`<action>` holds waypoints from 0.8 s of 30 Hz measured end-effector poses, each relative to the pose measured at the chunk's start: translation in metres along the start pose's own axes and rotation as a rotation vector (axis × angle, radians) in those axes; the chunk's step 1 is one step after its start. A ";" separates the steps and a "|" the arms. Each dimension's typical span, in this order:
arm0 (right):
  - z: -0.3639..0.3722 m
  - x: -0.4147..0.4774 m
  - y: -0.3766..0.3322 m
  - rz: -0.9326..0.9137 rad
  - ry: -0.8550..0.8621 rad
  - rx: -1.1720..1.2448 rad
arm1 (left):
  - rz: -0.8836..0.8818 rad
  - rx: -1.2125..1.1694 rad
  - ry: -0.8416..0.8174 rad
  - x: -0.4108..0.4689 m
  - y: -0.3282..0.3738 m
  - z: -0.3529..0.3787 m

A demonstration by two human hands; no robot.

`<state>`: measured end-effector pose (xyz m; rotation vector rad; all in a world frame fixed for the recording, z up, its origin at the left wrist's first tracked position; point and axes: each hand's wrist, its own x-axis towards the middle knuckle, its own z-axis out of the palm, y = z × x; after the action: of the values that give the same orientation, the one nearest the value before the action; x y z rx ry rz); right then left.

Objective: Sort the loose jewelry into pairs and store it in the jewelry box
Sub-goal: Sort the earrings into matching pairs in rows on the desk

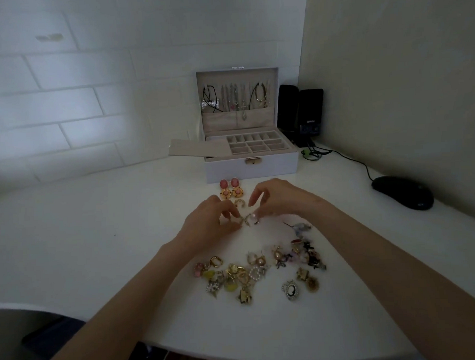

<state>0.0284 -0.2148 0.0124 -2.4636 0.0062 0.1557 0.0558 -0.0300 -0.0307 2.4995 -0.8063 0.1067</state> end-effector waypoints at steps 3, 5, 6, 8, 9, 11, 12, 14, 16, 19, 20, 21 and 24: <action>0.003 -0.005 0.000 -0.016 -0.065 -0.128 | -0.018 0.008 0.020 -0.003 -0.005 0.001; 0.008 -0.003 0.000 -0.029 -0.019 -0.117 | -0.031 0.013 0.036 -0.004 -0.007 -0.001; 0.010 -0.002 0.000 -0.036 -0.002 -0.103 | -0.036 0.012 0.042 -0.004 -0.008 -0.002; 0.012 0.001 0.000 -0.046 0.019 -0.094 | -0.043 0.005 0.054 -0.006 -0.009 -0.004; 0.013 0.003 0.000 -0.051 0.029 -0.100 | -0.046 0.004 0.057 -0.006 -0.009 -0.005; 0.017 0.005 -0.001 -0.062 0.057 -0.120 | -0.055 0.003 0.062 -0.007 -0.009 -0.005; 0.019 0.006 -0.001 -0.067 0.072 -0.126 | -0.060 0.000 0.062 -0.007 -0.008 -0.005; 0.019 0.004 0.000 -0.076 0.097 -0.120 | -0.064 0.000 0.057 -0.008 -0.006 -0.008; 0.009 -0.003 0.002 -0.076 0.114 -0.082 | -0.064 0.009 0.050 -0.014 -0.004 -0.014; -0.017 -0.028 0.012 -0.066 0.024 -0.109 | -0.116 0.020 -0.082 -0.032 0.002 -0.035; -0.024 -0.037 0.017 -0.053 -0.044 -0.139 | -0.153 0.028 -0.185 -0.040 0.004 -0.044; -0.030 -0.046 0.022 -0.032 -0.113 -0.167 | -0.186 0.055 -0.299 -0.047 0.008 -0.054; -0.035 -0.066 0.036 0.025 -0.231 -0.250 | -0.215 0.186 -0.569 -0.061 0.019 -0.072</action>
<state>-0.0351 -0.2667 0.0246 -2.6795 -0.0872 0.4776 0.0004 0.0242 0.0265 2.8121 -0.7548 -0.6571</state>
